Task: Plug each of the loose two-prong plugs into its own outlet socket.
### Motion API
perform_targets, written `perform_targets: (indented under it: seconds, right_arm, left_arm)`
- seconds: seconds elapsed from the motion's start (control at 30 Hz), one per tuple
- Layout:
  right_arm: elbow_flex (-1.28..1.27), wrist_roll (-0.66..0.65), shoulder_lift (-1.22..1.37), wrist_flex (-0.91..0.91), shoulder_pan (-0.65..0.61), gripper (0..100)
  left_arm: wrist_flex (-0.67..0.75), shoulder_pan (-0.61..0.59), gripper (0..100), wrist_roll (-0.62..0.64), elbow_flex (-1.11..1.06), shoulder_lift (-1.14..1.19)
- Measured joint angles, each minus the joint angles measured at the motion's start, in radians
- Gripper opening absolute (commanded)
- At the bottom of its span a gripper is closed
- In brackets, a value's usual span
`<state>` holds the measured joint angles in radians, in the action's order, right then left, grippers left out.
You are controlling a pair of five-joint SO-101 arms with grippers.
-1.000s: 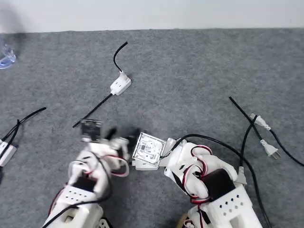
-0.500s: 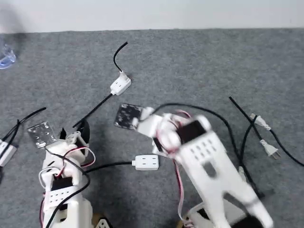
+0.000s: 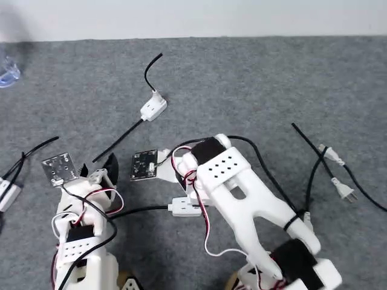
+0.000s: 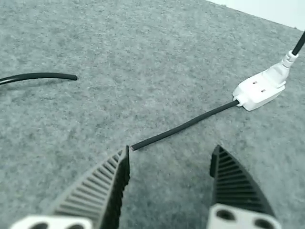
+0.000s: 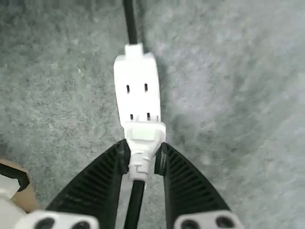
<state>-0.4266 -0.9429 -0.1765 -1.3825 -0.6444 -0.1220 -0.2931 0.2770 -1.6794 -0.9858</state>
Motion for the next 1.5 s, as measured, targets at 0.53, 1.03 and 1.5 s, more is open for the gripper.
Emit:
perform_targets:
  seconds: [0.53, 1.03, 1.5]
  right_arm:
    - [-0.161, -0.005, 0.02, 0.118, 0.0, 0.9]
    - [-0.11, -0.04, 0.015, 0.04, 0.083, 0.9]
    - [-0.184, -0.27, -0.178, 0.023, 0.47, 0.9]
  left_arm:
    - [0.0, 0.0, 26, 0.0, 0.0, 0.0]
    - [0.0, 0.0, 26, 0.0, 0.0, 0.0]
    - [0.0, 0.0, 26, 0.0, 0.0, 0.0]
